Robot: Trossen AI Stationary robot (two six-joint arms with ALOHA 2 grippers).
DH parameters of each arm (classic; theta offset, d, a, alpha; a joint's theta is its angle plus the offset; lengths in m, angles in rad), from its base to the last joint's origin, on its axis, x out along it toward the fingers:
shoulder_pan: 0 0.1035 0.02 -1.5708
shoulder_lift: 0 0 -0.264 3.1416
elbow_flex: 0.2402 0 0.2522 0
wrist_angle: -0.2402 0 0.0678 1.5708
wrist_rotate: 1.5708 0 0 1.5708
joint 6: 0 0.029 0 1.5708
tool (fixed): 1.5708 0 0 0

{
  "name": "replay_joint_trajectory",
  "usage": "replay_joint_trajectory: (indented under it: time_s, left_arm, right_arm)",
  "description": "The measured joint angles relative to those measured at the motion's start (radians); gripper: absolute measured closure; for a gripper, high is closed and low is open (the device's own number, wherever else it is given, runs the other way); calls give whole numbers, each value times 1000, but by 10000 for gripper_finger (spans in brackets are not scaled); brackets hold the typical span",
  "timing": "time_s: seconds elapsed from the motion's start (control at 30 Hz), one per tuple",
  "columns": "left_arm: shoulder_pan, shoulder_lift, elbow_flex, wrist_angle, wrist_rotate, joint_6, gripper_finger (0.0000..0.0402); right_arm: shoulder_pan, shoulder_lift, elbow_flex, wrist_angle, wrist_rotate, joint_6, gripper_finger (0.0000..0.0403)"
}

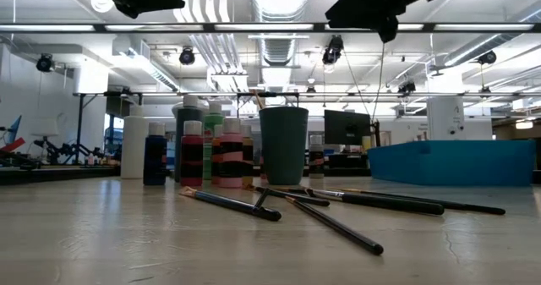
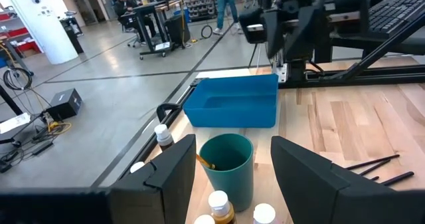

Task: Pick & Place Paint Supplies
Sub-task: Put the gold paint brush into the green cup

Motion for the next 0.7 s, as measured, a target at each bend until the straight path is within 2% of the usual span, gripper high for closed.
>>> replay_joint_trajectory:
  time_s: [0.4,0.7]
  left_arm:
    - [0,0,0,-16,0,-1,200]
    - [0,0,0,-39,0,-3,200]
  right_arm:
    - [178,66,0,-37,252,116,282]
    - [254,123,10,-32,305,106,288]
